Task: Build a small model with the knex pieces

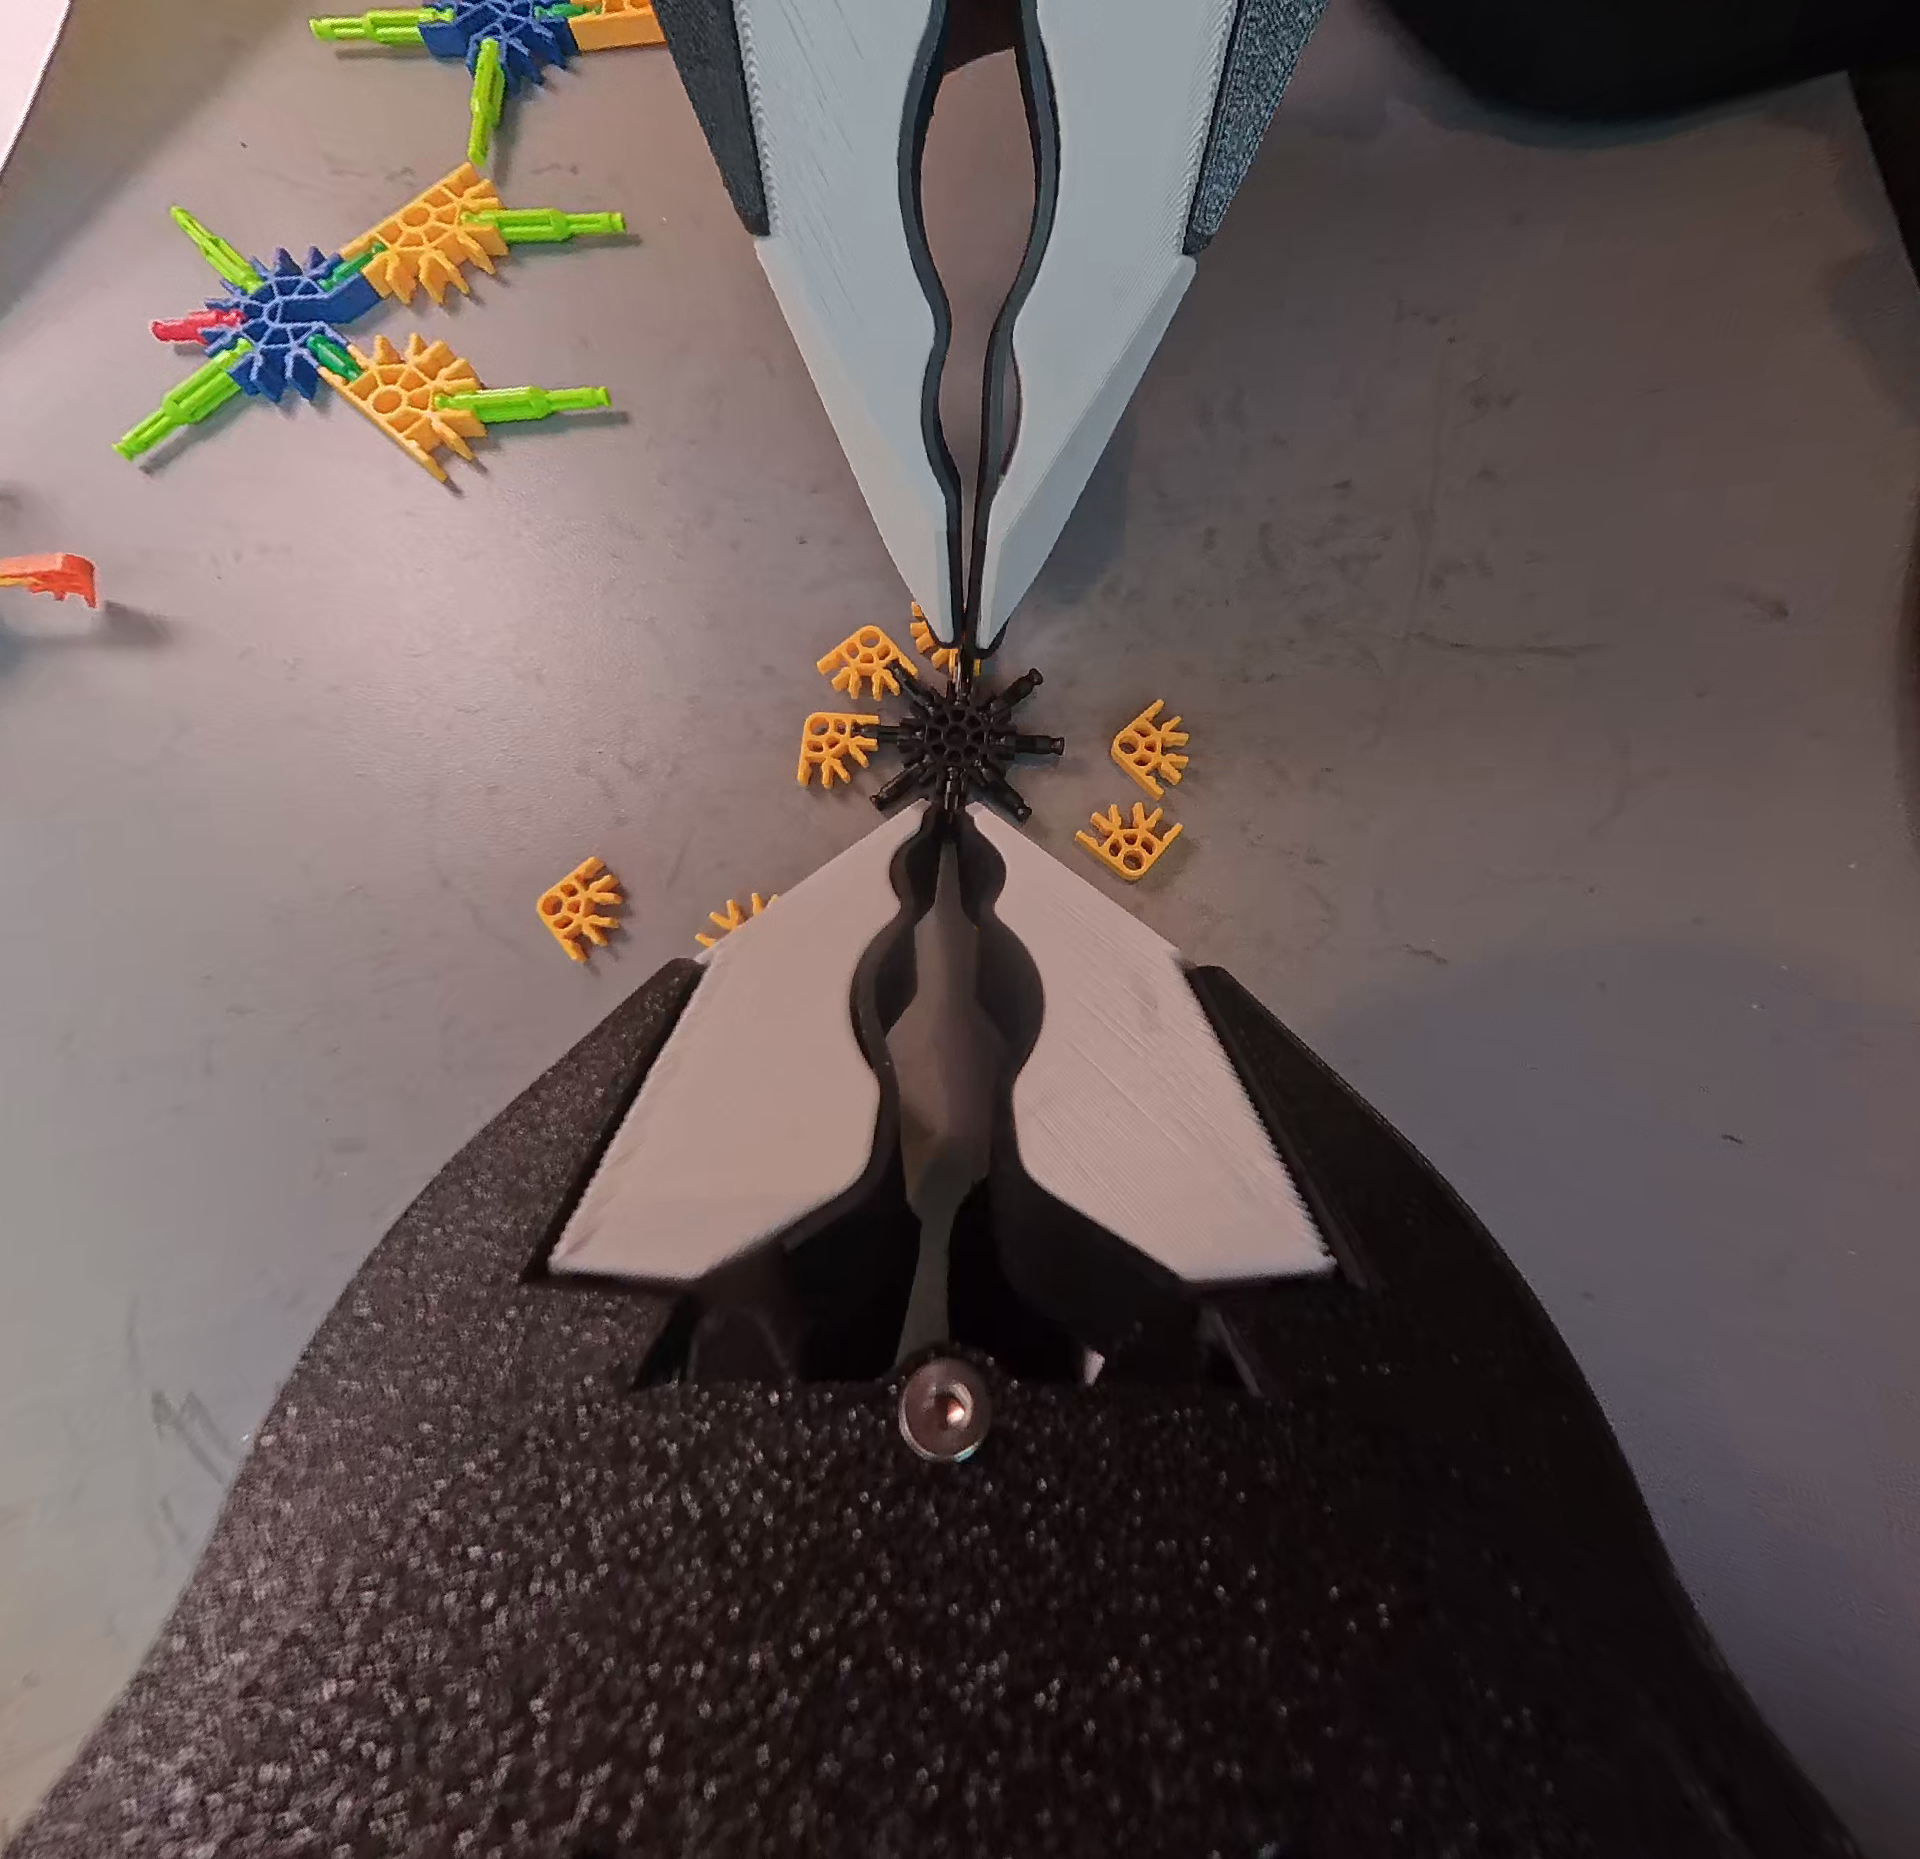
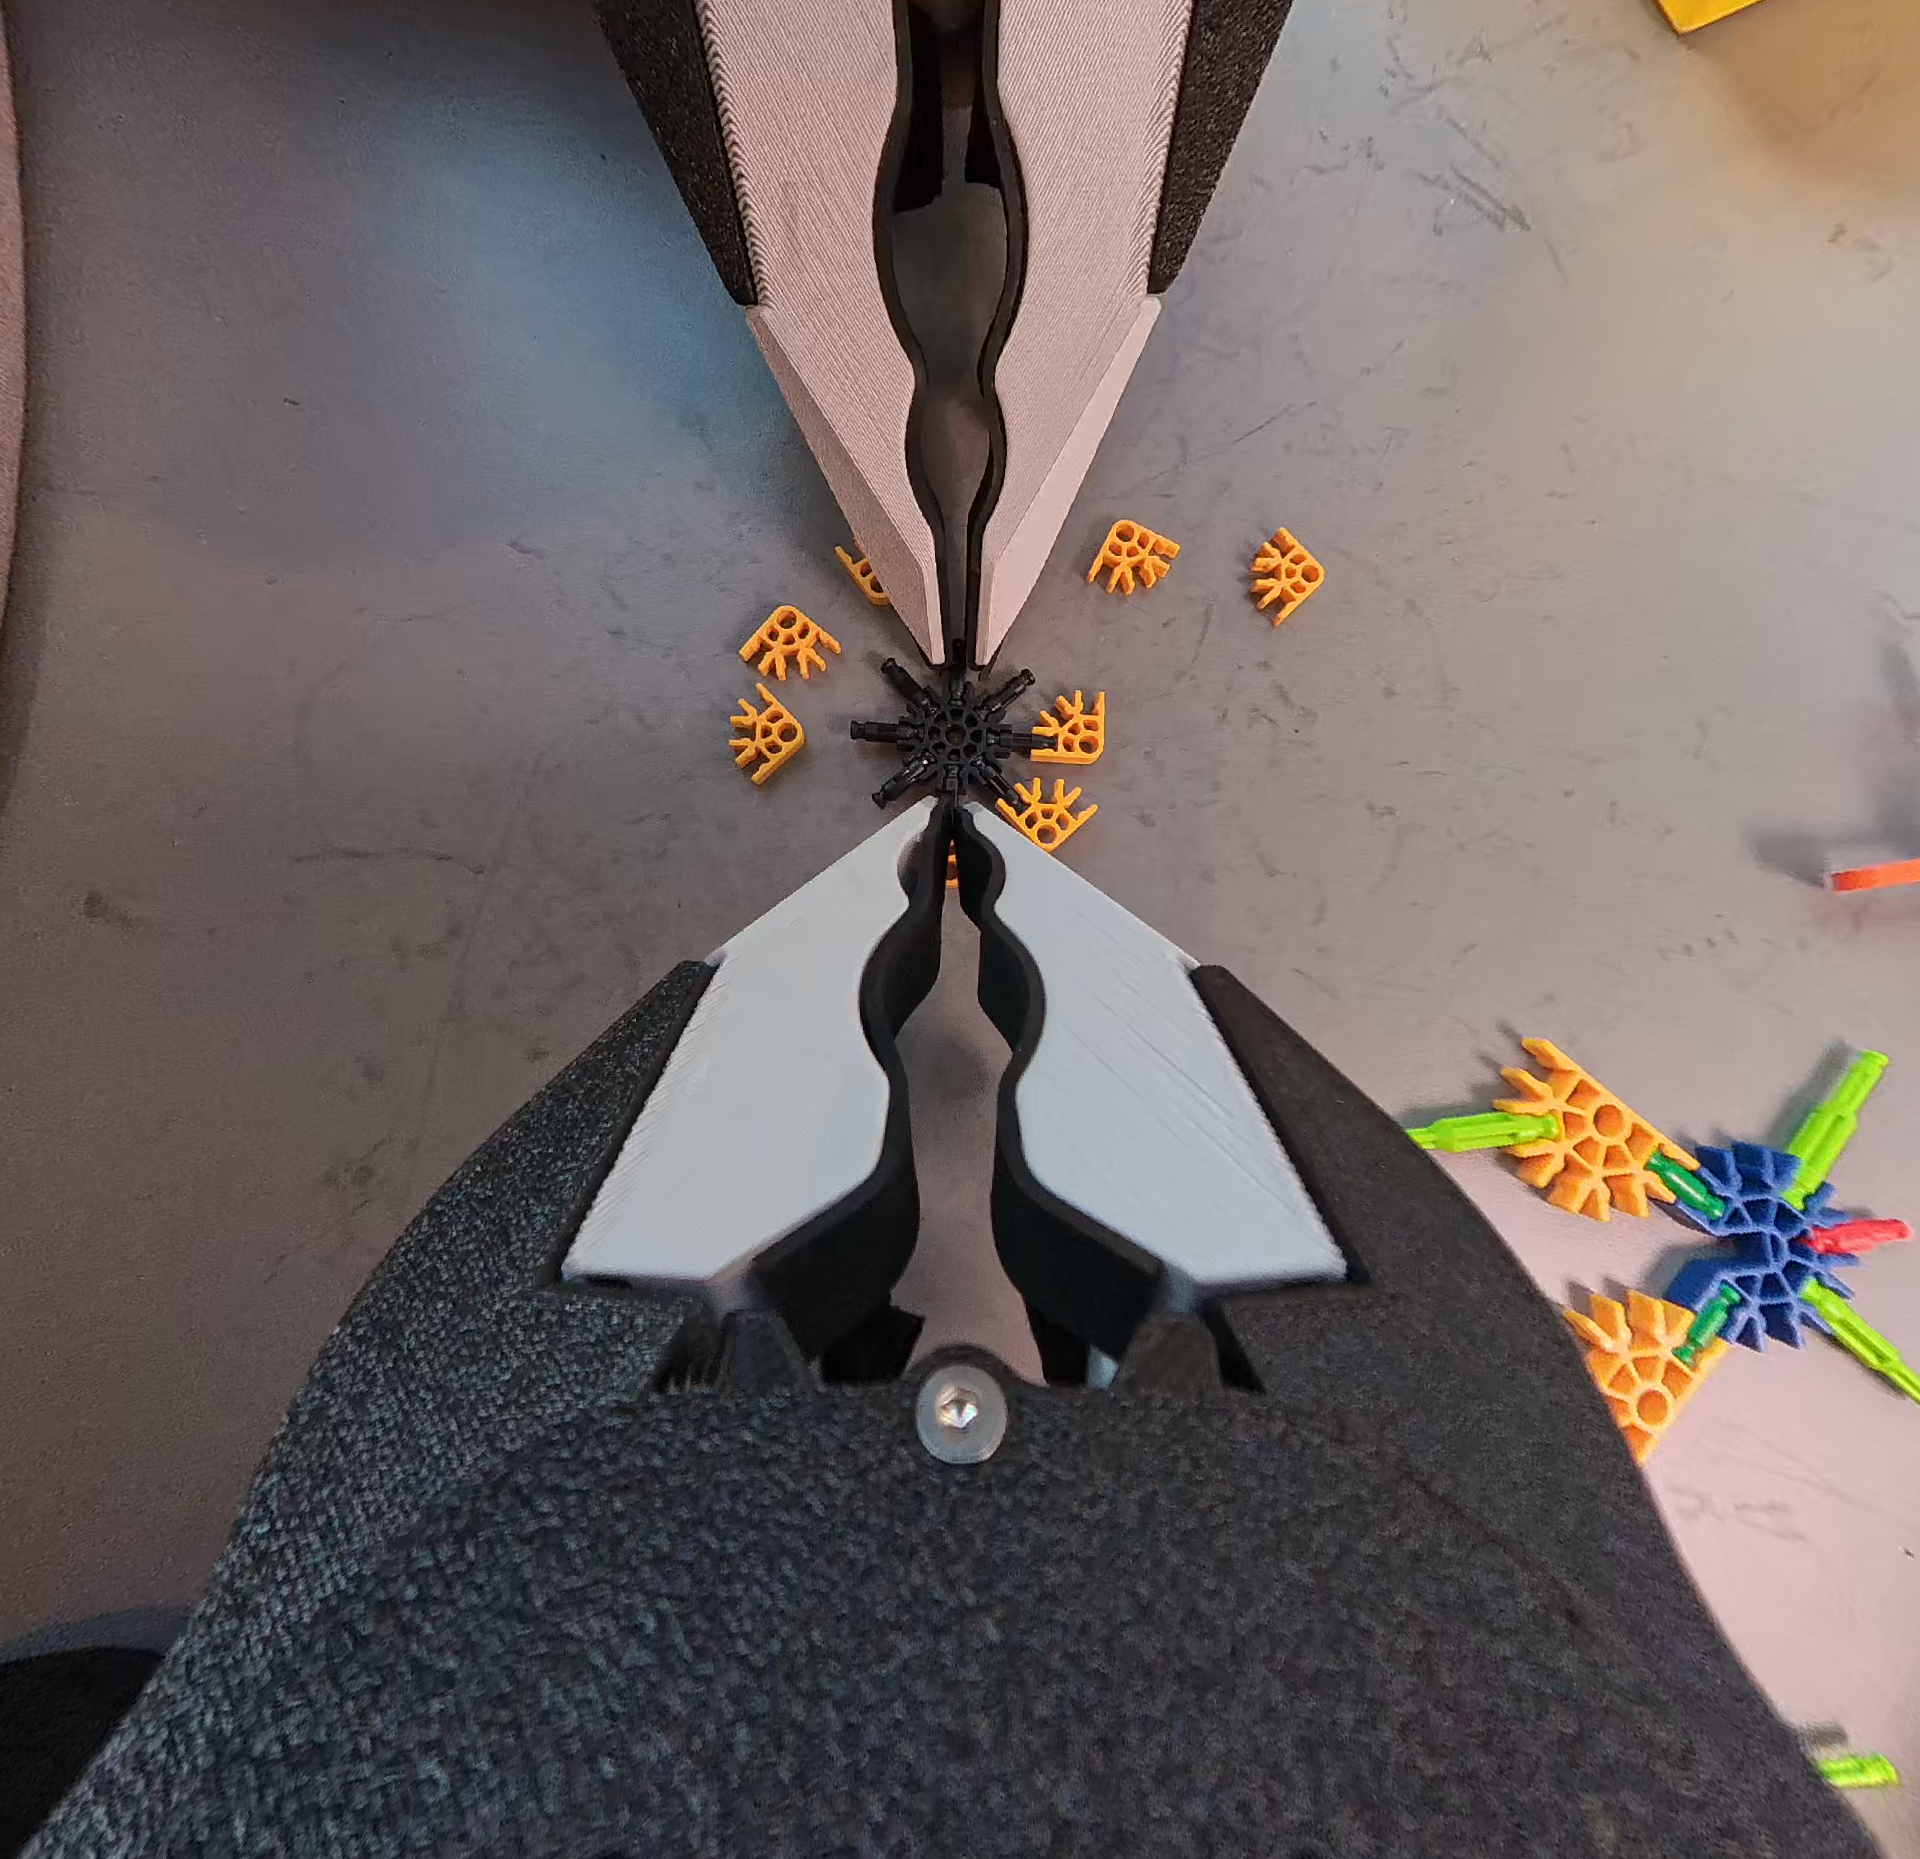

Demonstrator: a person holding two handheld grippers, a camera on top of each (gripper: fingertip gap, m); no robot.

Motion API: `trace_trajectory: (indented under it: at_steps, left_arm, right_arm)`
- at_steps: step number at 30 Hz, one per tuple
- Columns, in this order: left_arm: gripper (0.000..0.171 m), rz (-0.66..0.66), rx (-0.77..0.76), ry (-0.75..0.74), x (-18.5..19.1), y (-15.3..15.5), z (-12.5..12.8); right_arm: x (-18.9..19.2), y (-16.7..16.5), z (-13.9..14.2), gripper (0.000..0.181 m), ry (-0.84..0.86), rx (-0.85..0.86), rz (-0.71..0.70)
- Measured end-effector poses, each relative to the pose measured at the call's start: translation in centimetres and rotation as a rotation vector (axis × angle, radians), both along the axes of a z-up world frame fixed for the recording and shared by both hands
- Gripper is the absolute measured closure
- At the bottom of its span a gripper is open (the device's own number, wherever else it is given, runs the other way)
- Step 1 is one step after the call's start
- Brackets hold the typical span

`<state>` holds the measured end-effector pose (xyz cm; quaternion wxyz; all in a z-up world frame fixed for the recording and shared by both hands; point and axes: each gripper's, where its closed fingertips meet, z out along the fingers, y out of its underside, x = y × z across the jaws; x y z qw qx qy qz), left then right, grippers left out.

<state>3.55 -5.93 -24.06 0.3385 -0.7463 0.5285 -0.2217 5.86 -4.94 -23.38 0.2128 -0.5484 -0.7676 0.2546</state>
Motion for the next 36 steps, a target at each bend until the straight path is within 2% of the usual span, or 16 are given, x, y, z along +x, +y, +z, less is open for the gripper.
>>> trace_trajectory:
  at_steps: [8,13,16,30,35,36]
  left_arm:
    - [0.169,0.003,-0.01,-0.01,-0.02,0.08,0.0]
    - [0.169,0.012,-0.02,-0.018,-0.02,0.21,0.01]
    - [0.169,0.014,-0.016,-0.016,-0.04,0.24,0.01]
    - [0.169,0.019,0.007,0.005,-0.26,0.69,0.01]
    - [0.169,0.012,0.014,0.012,-0.36,0.68,-0.02]
    - [0.169,0.012,0.016,0.012,-0.38,0.67,-0.02]
  right_arm:
    - [0.02,-0.01,-0.42,0.181,-0.056,-0.028,-0.026]
    - [0.04,0.0,-0.54,0.181,-0.148,0.068,-0.025]
    - [0.05,0.0,-0.58,0.181,-0.176,0.068,-0.042]
    - [-0.2,-0.21,-0.62,0.181,-0.168,0.111,-0.078]
    - [-0.18,-0.27,-0.48,0.181,-0.103,-0.016,-0.068]
    - [0.06,-0.1,-0.32,0.173,-0.096,-0.039,-0.072]
